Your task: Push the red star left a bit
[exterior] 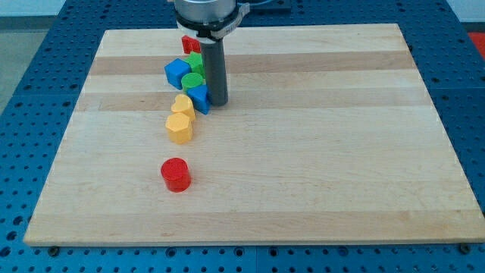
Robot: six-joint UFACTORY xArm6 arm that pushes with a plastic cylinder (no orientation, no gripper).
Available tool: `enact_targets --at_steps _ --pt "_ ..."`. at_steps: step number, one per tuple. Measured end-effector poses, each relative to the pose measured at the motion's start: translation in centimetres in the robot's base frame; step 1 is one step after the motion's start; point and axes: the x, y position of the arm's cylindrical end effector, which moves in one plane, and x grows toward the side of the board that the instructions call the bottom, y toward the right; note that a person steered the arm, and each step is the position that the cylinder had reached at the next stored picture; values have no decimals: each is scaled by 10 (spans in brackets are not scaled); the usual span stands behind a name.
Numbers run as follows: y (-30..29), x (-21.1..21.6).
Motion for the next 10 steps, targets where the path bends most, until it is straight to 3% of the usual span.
enact_targets --at_steps 2,7,9,10 --pt "47 27" --pt "20 27" --pt "23 65" --pt "93 -25"
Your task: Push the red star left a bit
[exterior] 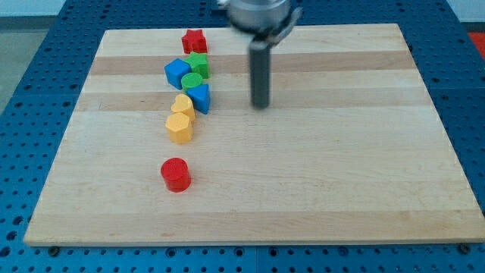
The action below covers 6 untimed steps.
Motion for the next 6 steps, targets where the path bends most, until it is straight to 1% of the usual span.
enact_targets --at_steps 1,2,4,6 --pt "21 -117" --pt "-30 -164" --pt "-158 -126" --pt "-202 -126"
